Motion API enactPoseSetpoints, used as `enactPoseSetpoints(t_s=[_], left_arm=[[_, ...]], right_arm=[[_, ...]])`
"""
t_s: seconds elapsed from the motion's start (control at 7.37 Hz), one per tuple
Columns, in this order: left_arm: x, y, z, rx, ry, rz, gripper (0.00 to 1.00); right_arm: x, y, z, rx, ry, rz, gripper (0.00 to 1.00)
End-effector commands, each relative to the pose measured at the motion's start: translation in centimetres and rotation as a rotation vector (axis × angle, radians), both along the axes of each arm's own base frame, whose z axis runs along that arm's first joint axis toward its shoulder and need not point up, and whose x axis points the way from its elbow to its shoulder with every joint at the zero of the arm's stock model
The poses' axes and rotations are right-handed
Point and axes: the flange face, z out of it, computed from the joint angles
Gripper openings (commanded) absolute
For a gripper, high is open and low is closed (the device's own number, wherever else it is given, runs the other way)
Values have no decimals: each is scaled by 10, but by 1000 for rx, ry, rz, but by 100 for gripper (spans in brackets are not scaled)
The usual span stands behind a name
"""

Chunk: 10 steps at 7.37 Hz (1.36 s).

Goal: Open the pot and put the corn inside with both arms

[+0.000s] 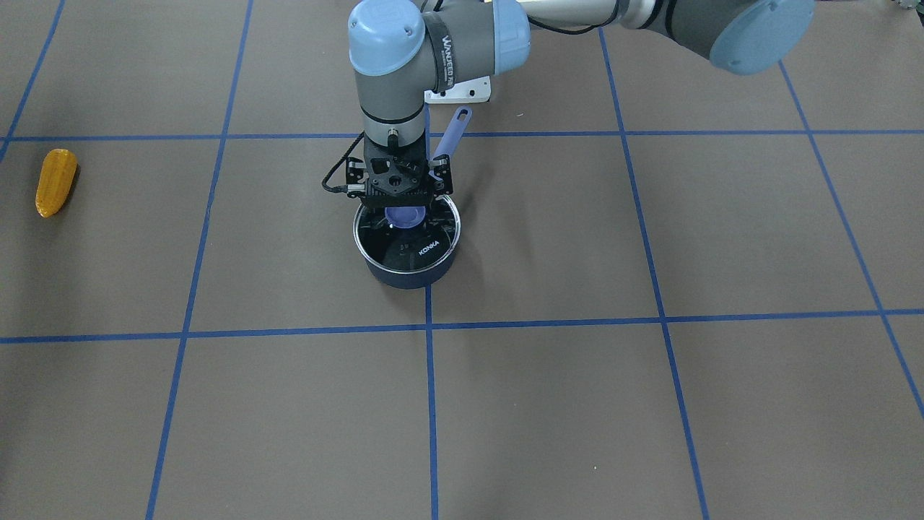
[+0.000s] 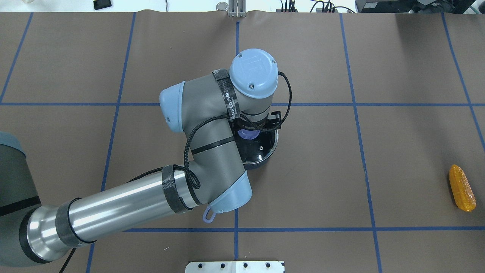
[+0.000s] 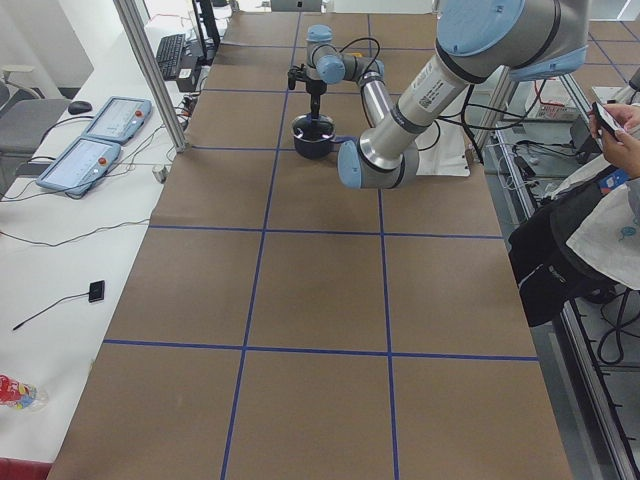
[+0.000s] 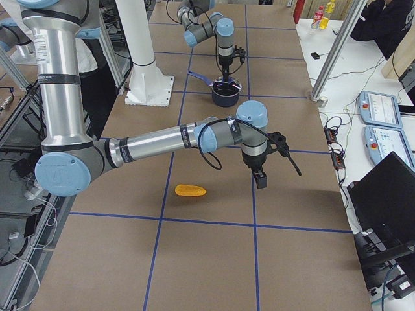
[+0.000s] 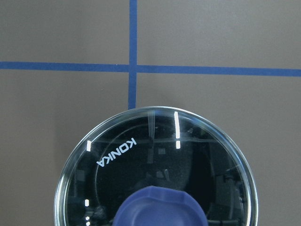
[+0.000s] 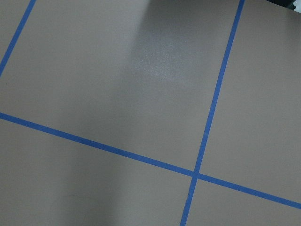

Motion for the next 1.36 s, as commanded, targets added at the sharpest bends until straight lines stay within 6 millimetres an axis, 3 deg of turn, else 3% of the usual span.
enactPoseSetpoints(t_s=[0.0,0.14,0.41,0.81,1.09,1.22], left_arm=[[2,-1,3,6,-5,-5,84],[2,-1,2,8,-4,-4,75],[2,-1,1,12,-2,-1,41],[-18,8,-13,34,35,1,21],[-72,32,12,77,44,29,18],[-115,40,23,141,13,76,18]], right_arm=[[-1,0,1,-2,0,-1,100],[-1,-1,1,-2,0,-1,100],[-1,-1,1,-2,2,-2,100],[-1,-1,1,-2,2,-2,100],[-1,-1,1,-2,0,-3,100],[-1,-1,1,-2,0,-3,100]])
